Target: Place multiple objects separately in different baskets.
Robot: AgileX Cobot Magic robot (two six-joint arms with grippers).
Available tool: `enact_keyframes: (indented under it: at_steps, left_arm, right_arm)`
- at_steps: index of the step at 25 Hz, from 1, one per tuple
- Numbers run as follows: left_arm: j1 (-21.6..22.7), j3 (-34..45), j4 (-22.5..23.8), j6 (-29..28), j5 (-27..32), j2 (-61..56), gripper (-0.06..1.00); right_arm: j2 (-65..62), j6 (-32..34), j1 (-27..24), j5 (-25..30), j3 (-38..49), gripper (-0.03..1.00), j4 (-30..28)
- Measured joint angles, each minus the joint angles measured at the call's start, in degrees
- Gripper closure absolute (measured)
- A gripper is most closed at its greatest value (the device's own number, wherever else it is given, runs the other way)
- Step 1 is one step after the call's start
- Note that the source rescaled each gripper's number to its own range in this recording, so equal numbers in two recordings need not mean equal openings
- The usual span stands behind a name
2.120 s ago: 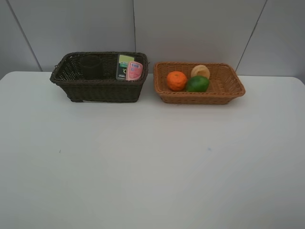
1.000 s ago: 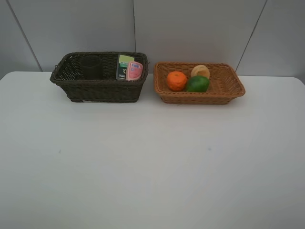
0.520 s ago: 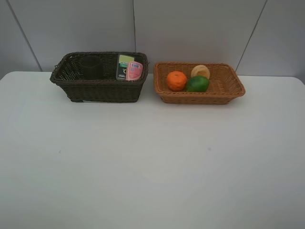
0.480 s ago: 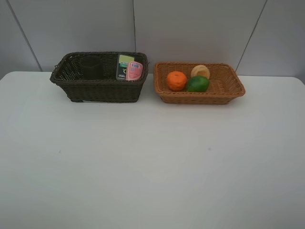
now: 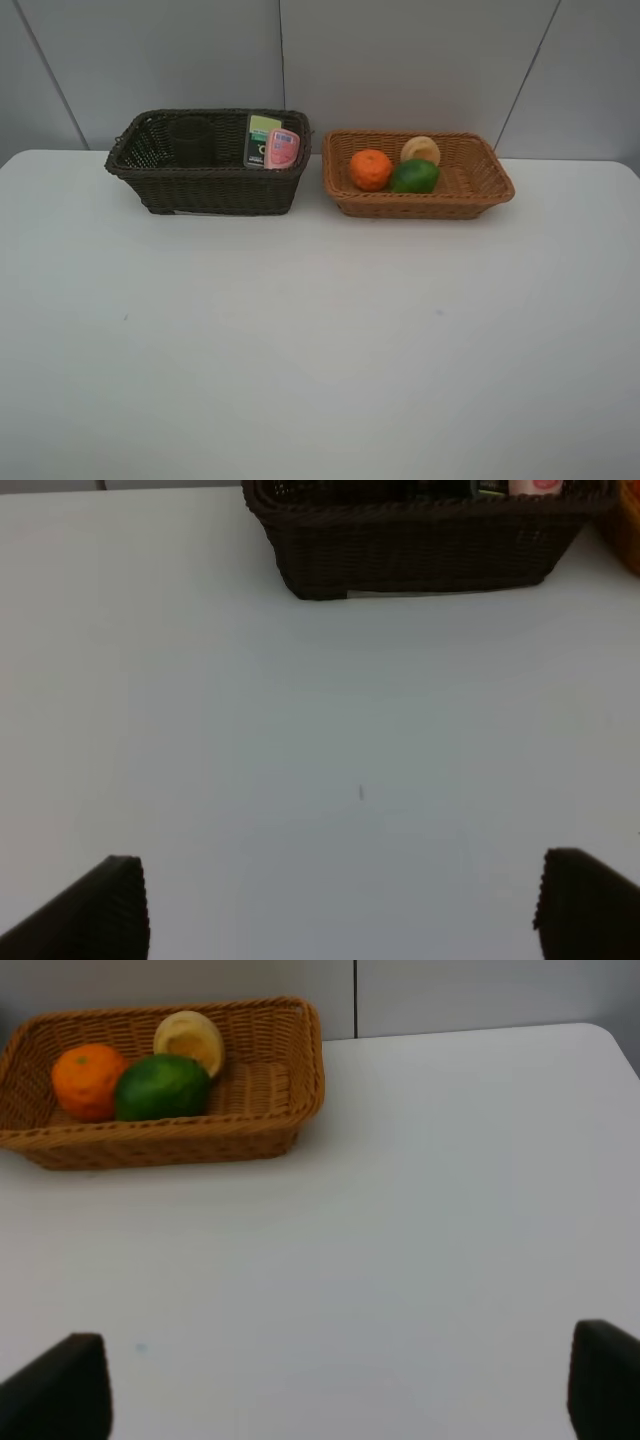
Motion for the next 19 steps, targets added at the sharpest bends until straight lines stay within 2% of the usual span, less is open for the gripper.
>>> enact_keyframes:
  at_steps: [19]
  left_arm:
    - [0.00, 0.00, 0.00, 0.00, 0.00, 0.00, -0.06]
  right_arm:
    - [0.00, 0.00, 0.00, 0.00, 0.00, 0.00, 0.00]
